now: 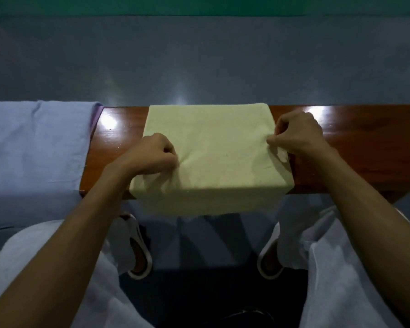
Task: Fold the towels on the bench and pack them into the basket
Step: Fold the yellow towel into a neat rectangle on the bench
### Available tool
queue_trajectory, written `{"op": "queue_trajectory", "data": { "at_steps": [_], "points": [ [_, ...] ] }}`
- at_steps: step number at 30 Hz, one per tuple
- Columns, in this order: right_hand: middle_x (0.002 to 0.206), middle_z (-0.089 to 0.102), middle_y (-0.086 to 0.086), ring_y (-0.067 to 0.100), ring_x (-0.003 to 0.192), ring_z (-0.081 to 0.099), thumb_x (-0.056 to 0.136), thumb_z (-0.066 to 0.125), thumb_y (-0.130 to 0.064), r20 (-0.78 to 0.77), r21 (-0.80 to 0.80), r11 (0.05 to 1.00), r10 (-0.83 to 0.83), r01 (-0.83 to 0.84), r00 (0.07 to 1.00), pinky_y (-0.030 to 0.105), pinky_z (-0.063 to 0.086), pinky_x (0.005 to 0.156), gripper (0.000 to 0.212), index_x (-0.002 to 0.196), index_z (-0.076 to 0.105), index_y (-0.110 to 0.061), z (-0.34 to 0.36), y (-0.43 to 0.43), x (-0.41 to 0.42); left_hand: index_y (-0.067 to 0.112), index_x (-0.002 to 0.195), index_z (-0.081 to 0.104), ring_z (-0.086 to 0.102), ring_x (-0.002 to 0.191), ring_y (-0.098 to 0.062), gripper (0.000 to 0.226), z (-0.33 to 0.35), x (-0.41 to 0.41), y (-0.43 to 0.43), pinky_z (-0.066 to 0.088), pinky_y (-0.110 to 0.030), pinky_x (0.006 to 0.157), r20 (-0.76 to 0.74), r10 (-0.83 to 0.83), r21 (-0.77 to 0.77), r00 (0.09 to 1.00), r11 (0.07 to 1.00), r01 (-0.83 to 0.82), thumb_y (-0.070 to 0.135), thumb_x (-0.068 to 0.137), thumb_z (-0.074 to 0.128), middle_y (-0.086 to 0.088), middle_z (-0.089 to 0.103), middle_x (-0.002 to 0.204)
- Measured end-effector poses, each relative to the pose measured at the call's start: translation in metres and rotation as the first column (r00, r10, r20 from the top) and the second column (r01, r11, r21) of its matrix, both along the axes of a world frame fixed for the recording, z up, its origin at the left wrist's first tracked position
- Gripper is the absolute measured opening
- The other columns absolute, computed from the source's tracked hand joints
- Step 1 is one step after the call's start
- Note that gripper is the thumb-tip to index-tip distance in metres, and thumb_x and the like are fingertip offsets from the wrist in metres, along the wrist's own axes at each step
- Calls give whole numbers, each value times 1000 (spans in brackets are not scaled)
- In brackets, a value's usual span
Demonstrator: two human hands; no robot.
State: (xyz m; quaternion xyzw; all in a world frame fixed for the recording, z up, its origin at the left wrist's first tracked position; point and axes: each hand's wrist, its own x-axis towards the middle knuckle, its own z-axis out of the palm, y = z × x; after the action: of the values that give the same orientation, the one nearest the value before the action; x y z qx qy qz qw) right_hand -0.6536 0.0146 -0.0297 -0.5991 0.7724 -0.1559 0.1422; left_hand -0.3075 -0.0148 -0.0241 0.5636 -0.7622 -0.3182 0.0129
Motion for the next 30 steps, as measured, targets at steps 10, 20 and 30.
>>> {"op": "queue_trajectory", "data": {
  "at_steps": [10,20,30],
  "points": [
    [110,63,5,21,96,60,88,75,-28,-59,-152,988,-29,20,998,32,43,78,33,116,63,-16,-12,-2,9,25,132,58,54,118,-28,31,-35,12,-14,52,-41,95,-9,179,-494,984,855,-160,30,102,59,-9,51,136],
    [130,45,6,27,122,40,90,64,-58,-106,-12,997,73,-74,992,48,40,103,54,131,54,-24,-19,3,8,25,119,59,57,105,-27,29,-30,18,-10,53,-41,84,15,251,-465,968,859,-215,38,93,64,-8,58,121],
    [109,53,0,22,104,51,90,68,-52,-47,-132,991,-17,11,999,42,51,89,34,101,56,-22,-23,1,9,22,110,63,59,104,-27,17,-28,27,-9,56,-46,91,-160,248,-368,956,883,-290,27,94,67,-10,59,121]
  ]
}}
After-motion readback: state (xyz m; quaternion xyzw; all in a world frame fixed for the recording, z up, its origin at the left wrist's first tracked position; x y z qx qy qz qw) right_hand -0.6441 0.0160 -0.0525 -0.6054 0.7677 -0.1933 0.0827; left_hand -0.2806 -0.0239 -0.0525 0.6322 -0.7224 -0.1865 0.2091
